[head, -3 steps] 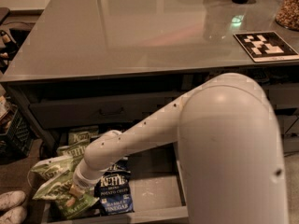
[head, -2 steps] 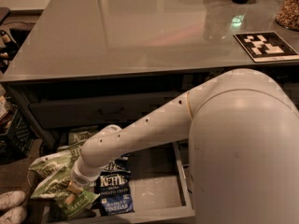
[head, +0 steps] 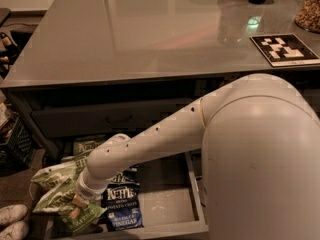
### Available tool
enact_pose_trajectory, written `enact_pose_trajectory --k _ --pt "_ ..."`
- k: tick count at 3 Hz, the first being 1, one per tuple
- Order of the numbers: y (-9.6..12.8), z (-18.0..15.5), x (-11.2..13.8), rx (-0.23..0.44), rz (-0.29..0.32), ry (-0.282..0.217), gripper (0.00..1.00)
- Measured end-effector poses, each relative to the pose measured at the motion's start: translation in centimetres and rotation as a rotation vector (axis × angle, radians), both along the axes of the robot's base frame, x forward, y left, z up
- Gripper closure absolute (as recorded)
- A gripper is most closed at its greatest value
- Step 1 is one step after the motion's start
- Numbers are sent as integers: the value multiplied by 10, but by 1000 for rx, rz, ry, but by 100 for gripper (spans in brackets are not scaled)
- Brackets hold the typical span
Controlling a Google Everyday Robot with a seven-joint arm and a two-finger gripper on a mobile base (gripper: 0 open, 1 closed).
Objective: Pick green jalapeno chip bag from middle drawer and place on counter
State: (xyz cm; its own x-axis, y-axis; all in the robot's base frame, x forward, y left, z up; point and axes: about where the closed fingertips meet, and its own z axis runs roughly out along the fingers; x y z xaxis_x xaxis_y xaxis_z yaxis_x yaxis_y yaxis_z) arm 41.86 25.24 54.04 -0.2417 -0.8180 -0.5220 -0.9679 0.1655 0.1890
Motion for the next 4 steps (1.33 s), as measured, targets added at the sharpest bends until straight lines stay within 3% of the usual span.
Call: enact_pose_trajectory --k 3,4 --pt "0 0 0 0 0 0 13" --pt "0 0 0 0 0 0 13"
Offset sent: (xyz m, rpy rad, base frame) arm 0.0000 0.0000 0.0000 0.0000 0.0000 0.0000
